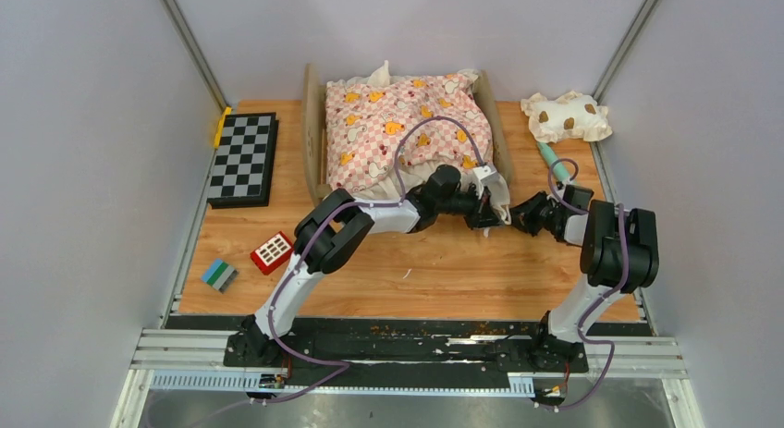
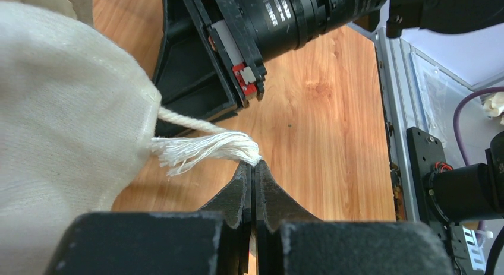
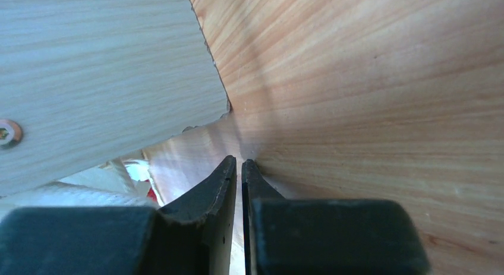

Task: Set up the pet bed
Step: Tie the ropes to the bed frame.

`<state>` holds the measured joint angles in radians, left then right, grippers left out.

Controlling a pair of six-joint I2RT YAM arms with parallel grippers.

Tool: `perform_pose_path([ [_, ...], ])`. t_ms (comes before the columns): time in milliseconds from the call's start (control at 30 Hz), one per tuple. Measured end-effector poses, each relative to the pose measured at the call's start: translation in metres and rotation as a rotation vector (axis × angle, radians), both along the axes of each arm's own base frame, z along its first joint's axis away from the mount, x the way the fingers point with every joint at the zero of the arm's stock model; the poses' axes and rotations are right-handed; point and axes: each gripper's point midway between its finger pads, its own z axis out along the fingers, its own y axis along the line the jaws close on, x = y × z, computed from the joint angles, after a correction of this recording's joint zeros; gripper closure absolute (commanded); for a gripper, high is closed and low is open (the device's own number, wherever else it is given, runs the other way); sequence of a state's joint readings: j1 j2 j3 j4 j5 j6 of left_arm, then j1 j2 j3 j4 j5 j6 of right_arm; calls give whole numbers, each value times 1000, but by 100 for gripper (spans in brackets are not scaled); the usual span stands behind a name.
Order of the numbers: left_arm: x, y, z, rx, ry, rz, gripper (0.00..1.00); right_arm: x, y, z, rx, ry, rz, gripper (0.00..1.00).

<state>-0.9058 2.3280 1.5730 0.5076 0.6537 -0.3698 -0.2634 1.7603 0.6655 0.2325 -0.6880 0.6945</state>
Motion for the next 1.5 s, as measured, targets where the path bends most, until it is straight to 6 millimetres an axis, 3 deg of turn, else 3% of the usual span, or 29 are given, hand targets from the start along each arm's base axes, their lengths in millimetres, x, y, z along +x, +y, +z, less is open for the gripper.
perform_pose_path([
  [367, 8, 4, 6, -23, 15, 8, 100, -17, 19, 6, 196, -38, 16, 93],
  [1133, 5, 9, 2, -16, 28, 6, 100, -17, 20, 64, 373, -319, -21, 89],
  [1267, 5, 9, 2, -16, 28, 5, 100, -17, 20, 64, 403, -337, -19, 86],
  [1500, 6, 10, 2, -16, 31, 6, 100, -18, 21, 72, 406, -376, -8, 68],
])
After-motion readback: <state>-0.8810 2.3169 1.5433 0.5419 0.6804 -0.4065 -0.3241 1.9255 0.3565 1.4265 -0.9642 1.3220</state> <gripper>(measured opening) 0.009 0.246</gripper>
